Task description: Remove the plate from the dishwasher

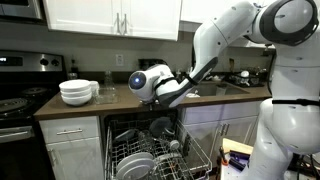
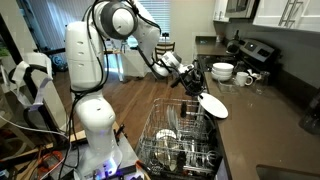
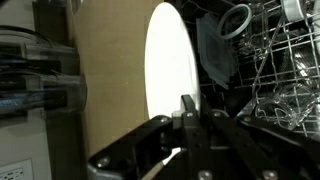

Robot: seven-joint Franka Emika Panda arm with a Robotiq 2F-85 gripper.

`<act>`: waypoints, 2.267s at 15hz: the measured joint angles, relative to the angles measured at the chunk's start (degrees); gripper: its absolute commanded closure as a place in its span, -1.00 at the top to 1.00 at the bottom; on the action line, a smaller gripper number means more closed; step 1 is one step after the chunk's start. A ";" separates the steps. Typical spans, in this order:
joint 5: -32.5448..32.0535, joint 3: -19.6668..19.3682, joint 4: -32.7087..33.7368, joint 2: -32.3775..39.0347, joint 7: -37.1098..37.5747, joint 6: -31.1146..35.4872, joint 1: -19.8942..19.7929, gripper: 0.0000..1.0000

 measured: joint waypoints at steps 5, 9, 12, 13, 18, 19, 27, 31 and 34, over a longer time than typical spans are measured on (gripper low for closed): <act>-0.31 -0.07 0.04 0.16 0.14 0.03 0.02 -0.94; -3.80 -1.10 0.74 1.55 1.50 1.76 -0.47 -0.94; -7.31 -2.20 2.27 3.48 2.52 4.34 -1.54 -0.94; -8.23 -2.51 3.00 4.19 2.73 5.01 -1.94 -0.94; -8.98 -3.33 7.07 7.35 2.79 6.61 -3.56 -0.91; -8.88 -3.34 7.65 7.77 2.79 6.70 -3.72 -0.87; -7.93 -3.39 9.48 9.78 2.79 7.42 -3.82 -0.73; -6.70 -3.39 9.78 11.14 2.79 8.21 -4.01 -0.59; -6.29 -3.47 9.86 12.03 2.78 9.31 -4.50 -0.32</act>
